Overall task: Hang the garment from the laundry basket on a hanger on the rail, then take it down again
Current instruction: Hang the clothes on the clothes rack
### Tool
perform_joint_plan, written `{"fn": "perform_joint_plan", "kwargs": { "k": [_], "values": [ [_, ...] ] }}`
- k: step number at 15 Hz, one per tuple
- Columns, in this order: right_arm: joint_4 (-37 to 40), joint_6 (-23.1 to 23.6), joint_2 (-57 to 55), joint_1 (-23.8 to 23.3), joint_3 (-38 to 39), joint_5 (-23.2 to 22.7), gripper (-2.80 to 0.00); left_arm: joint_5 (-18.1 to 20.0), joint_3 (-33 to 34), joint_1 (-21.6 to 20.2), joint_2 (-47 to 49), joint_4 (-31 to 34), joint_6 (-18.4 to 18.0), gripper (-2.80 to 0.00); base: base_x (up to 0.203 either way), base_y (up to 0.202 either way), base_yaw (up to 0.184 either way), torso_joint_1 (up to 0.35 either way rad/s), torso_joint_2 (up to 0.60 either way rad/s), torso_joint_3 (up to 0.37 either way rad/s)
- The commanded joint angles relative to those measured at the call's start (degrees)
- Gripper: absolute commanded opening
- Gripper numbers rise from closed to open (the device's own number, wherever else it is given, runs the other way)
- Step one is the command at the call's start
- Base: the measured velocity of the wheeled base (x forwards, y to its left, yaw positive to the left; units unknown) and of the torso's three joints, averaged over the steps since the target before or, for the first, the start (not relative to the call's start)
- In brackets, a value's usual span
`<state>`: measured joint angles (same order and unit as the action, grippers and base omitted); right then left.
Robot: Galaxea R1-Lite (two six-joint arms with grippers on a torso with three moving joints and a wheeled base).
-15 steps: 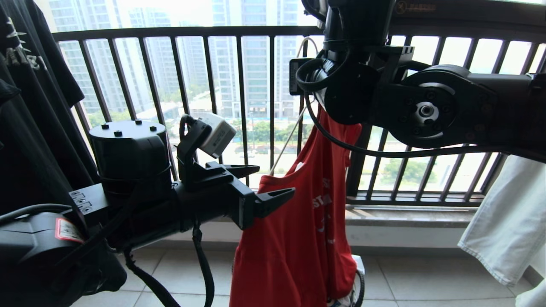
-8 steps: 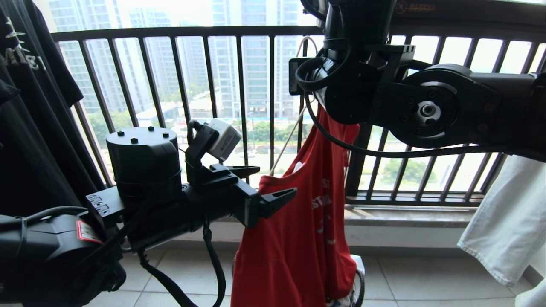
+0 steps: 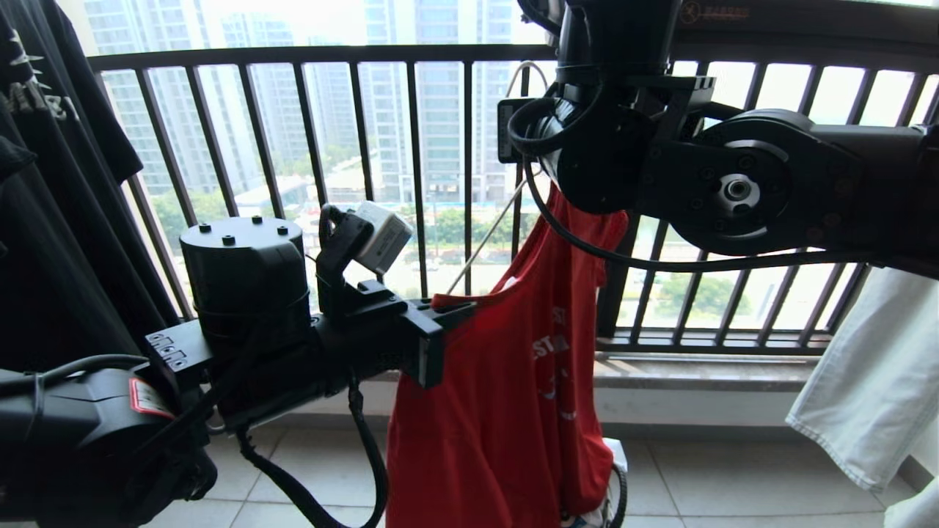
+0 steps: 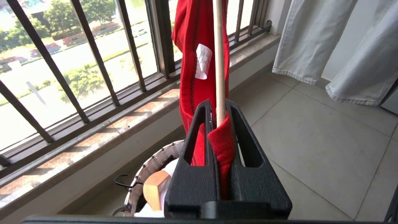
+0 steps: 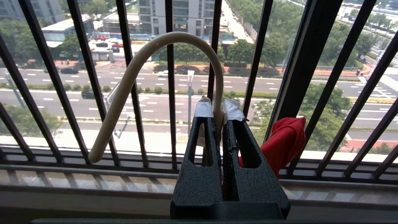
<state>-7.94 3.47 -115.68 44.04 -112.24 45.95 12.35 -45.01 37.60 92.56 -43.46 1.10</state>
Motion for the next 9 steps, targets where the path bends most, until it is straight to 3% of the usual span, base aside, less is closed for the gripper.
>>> {"fn": "perform_joint_plan", "kwargs": {
  "k": [1, 9],
  "values": [
    [-0.1, 0.0, 0.0, 0.6, 0.0, 0.3, -2.80, 0.2, 0.1, 0.1, -0.6, -0.3, 0.0, -2.80, 0.000, 0.000, 0.000, 0.000, 0.00, 0.000],
    [-0.1, 0.0, -0.2, 0.8, 0.1, 0.8, -2.80, 0.3, 0.8, 0.0, -2.3, -0.3, 0.3, -2.80, 0.000, 0.000, 0.000, 0.000, 0.00, 0.000]
  ]
}}
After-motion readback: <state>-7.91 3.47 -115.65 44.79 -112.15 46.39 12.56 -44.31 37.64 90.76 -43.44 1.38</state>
